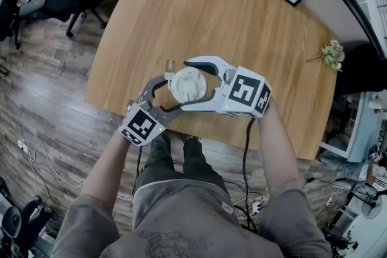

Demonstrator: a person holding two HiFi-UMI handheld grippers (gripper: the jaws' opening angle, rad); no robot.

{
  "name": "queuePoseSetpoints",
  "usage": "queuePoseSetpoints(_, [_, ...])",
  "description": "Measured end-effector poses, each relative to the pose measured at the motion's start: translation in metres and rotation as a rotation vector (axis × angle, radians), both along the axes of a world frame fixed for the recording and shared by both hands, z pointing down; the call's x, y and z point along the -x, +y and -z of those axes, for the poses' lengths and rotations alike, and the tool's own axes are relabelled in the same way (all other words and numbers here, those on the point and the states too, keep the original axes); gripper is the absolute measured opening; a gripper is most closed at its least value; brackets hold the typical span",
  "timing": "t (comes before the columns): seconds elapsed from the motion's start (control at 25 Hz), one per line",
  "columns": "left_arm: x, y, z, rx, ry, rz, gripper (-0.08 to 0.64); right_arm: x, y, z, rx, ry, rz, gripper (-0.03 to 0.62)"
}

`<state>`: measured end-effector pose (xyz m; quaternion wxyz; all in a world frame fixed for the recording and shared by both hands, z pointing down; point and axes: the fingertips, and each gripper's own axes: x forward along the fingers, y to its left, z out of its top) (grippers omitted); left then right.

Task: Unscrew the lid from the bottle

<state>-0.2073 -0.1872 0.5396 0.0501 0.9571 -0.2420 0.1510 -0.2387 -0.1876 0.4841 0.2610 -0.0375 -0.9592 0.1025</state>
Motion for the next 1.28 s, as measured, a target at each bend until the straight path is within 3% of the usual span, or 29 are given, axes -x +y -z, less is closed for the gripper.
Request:
queuePoseSetpoints(0.12, [0.0, -0.001, -0.001, 0.002, 0.0, 0.016, 0.333, -0.012, -0.009, -0.002, 0.002, -0.002, -0.274, 0.439])
queuePoseSetpoints(0.24, [-0.001, -0.001, -0.001, -0.001, -0.004, 0.035, 0.333, -0.028, -0.015, 0.001, 0.023, -0.072, -0.634, 0.46])
queuePoseSetpoints(0.32, [-0.001, -0.001, 0.0, -0.004, -0.002, 0.05, 0.333, -0.03, -0.015, 0.008, 0.025, -0.132, -0.799, 0.46])
queuePoseSetpoints(0.44, [-0.001, 0.0, 0.0, -0.01, 0.002, 0.078, 0.333, -0.02, -0.017, 0.012, -0.038, -0.16, -0.901, 0.46])
queuePoseSetpoints(0.56, [-0.002, 0.001, 0.0, -0.012, 0.008, 0.107, 0.333, -0.012, -0.026, 0.005, -0.143, -0.099, -0.932, 0.494])
queuePoseSetpoints(0.8, [-0.003, -0.002, 0.001, -0.006, 0.012, 0.126, 0.332, 0.001, -0.036, -0.006, -0.256, -0.061, -0.873, 0.5])
queuePoseSetpoints(0.96, [-0.001, -0.002, 0.001, -0.014, 0.016, 0.123, 0.327, 0.005, -0.032, -0.006, -0.255, -0.081, -0.782, 0.5])
queuePoseSetpoints(1.04, [0.002, -0.001, 0.0, -0.019, 0.014, 0.118, 0.325, 0.011, -0.027, -0.008, -0.252, -0.076, -0.662, 0.5])
queuePoseSetpoints(1.28, [-0.002, 0.001, 0.0, -0.026, -0.007, 0.04, 0.324, 0.017, 0.002, -0.009, -0.194, -0.1, -0.122, 0.5])
